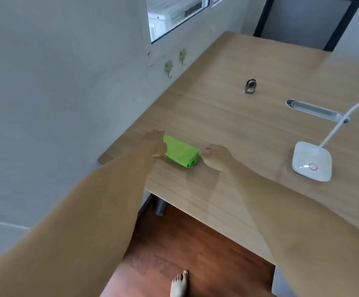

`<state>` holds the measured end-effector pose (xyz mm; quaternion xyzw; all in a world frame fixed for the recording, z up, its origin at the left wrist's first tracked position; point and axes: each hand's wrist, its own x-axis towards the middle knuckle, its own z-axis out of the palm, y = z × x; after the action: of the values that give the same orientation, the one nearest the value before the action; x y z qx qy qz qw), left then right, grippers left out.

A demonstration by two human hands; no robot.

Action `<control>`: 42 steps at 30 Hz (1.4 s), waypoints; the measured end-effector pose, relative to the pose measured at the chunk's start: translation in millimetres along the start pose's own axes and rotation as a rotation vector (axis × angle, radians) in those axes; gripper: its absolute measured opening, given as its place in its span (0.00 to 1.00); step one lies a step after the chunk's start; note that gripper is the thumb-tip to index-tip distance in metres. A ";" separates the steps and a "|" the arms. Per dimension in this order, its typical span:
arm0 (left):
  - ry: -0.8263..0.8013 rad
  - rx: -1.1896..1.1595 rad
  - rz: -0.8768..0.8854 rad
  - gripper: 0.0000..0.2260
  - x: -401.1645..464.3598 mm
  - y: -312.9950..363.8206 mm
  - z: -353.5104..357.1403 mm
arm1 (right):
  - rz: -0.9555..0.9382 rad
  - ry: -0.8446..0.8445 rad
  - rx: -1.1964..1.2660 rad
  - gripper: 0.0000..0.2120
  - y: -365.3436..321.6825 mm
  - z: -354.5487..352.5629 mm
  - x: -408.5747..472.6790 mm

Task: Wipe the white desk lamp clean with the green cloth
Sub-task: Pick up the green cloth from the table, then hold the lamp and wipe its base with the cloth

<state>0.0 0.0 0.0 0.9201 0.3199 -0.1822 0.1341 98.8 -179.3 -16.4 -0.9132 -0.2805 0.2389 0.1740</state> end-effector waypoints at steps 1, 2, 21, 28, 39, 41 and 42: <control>0.003 -0.004 0.014 0.29 2.4 -1.5 0.1 | 0.032 0.006 0.019 0.22 -3.3 2.8 2.1; 0.005 -0.033 0.032 0.30 6.7 -3.7 -0.3 | 0.068 0.020 0.019 0.23 -6.4 5.2 4.7; 0.098 -0.004 0.206 0.19 17.3 30.8 -15.7 | 0.220 0.078 0.760 0.09 8.1 0.4 -3.9; -0.137 -0.154 0.304 0.17 -6.2 123.2 -21.4 | 0.458 0.155 1.292 0.10 80.7 -51.4 -49.0; -0.637 -0.770 0.297 0.07 -62.5 278.0 40.8 | 0.398 0.546 1.953 0.13 211.4 -79.2 -141.2; -0.727 -0.878 0.272 0.09 -70.6 296.8 52.6 | 0.340 0.554 1.994 0.06 219.4 -76.9 -150.8; -0.760 -0.907 0.266 0.10 -72.6 305.1 58.7 | 0.316 0.548 1.986 0.06 223.6 -75.0 -154.0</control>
<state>127.0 -292.2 17.6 0.6738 0.1777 -0.3250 0.6393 122.6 -459.6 -3.4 -0.4082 0.2142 0.1669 0.8716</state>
